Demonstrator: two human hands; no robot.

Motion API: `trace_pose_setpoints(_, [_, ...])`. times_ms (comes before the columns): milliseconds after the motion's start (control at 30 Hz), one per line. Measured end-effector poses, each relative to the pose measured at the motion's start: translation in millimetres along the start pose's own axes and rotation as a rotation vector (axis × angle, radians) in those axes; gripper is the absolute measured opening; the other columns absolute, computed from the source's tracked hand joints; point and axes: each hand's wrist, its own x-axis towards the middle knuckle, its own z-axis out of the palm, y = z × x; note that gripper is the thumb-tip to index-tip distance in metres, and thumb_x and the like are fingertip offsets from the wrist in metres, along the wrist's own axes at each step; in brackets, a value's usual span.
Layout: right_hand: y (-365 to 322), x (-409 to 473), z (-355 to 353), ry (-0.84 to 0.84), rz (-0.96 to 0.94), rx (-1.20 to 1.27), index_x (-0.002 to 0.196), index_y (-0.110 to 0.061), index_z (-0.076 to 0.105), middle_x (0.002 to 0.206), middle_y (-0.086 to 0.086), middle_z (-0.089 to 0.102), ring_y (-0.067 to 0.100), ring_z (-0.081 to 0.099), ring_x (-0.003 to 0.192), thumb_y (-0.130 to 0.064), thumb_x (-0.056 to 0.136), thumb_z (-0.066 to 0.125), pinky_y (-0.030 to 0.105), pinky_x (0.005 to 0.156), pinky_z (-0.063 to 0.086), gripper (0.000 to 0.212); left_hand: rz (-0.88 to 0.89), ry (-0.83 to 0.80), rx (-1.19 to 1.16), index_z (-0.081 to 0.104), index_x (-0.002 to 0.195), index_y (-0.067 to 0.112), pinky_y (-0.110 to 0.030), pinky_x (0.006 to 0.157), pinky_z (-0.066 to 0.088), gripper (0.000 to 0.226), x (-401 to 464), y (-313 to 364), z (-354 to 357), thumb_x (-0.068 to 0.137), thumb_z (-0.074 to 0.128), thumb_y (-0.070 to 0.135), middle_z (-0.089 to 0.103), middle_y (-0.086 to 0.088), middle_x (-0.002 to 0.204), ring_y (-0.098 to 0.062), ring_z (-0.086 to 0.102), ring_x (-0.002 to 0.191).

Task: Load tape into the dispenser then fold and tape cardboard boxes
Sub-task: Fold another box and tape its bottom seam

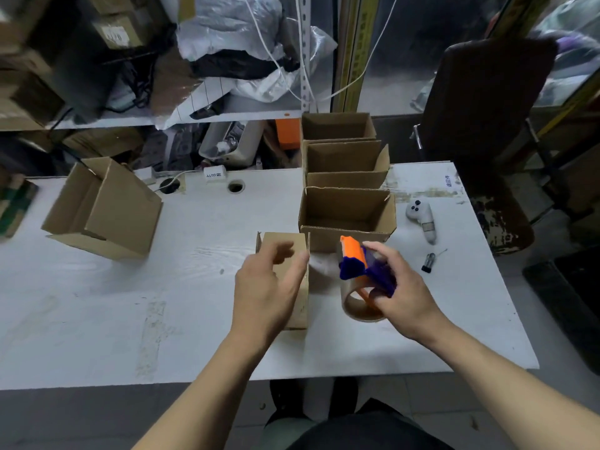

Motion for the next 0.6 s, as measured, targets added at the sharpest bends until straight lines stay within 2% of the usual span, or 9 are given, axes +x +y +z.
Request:
trace_pose_setpoints(67, [-12,-3,-10,0.037,-0.172,-0.041,0.145,-0.05,0.044,0.133,-0.03,0.049,0.001,0.052,0.121,-0.011,0.084,0.086,0.013,0.089,0.051,0.084,-0.274,-0.256,-0.302,0.073,0.114,0.03,-0.028,0.091,0.053,0.036,1,15,-1,0.095,0.064,0.059,0.078,0.013,0.107,-0.007,0.07,0.107])
trace_pose_setpoints(133, [-16,-1,-15,0.069,-0.355,-0.165,0.151,-0.037,0.044,0.134,-0.015,0.052,0.011,0.054,0.117,-0.031,0.084,0.086,0.019,0.085,0.053,0.079,-0.471,-0.429,-0.553,0.076,0.115,0.019,-0.037,0.094,0.053,0.046,1,26,-2,0.098,0.058,0.058,0.081,0.0,0.105,-0.016,0.074,0.104])
trace_pose_setpoints(167, [-15,1,-17,0.082,-0.451,-0.256,0.153,-0.029,0.044,0.132,-0.005,0.055,0.016,0.055,0.114,-0.038,0.085,0.083,0.024,0.083,0.054,0.078,-0.497,-0.451,-0.626,0.077,0.113,0.015,-0.038,0.093,0.053,0.048,1,29,-2,0.099,0.058,0.056,0.081,-0.005,0.104,-0.018,0.074,0.1])
trace_pose_setpoints(267, [-11,6,-18,0.106,-0.612,-0.431,0.153,-0.018,0.043,0.128,0.01,0.059,0.022,0.056,0.112,-0.039,0.091,0.075,0.033,0.082,0.058,0.073,-0.421,-0.42,-0.612,0.079,0.108,0.008,-0.031,0.086,0.056,0.044,-1,31,-1,0.099,0.062,0.048,0.081,-0.007,0.099,-0.014,0.075,0.092])
trace_pose_setpoints(433, [-10,4,-15,0.143,-0.684,-0.515,0.152,-0.013,0.044,0.128,0.014,0.06,0.023,0.055,0.113,-0.029,0.095,0.067,0.033,0.082,0.057,0.064,-0.334,-0.325,-0.535,0.078,0.087,0.01,-0.019,0.073,0.054,0.027,-6,26,0,0.101,0.068,0.03,0.077,0.005,0.077,-0.003,0.069,0.071])
trace_pose_setpoints(533, [-11,4,-12,0.16,-0.708,-0.549,0.152,-0.015,0.044,0.125,0.014,0.06,0.024,0.056,0.109,-0.025,0.094,0.067,0.034,0.08,0.056,0.064,-0.283,-0.205,-0.391,0.079,0.086,0.017,-0.023,0.074,0.053,0.024,-7,19,6,0.099,0.07,0.035,0.076,0.007,0.076,0.0,0.066,0.069])
trace_pose_setpoints(600, [-12,3,-10,0.174,-0.717,-0.586,0.152,-0.014,0.044,0.124,0.013,0.058,0.024,0.055,0.108,-0.024,0.093,0.066,0.034,0.078,0.055,0.064,-0.22,-0.116,-0.269,0.078,0.086,0.024,-0.018,0.069,0.052,0.022,-11,16,10,0.099,0.07,0.039,0.075,0.013,0.076,0.0,0.067,0.073])
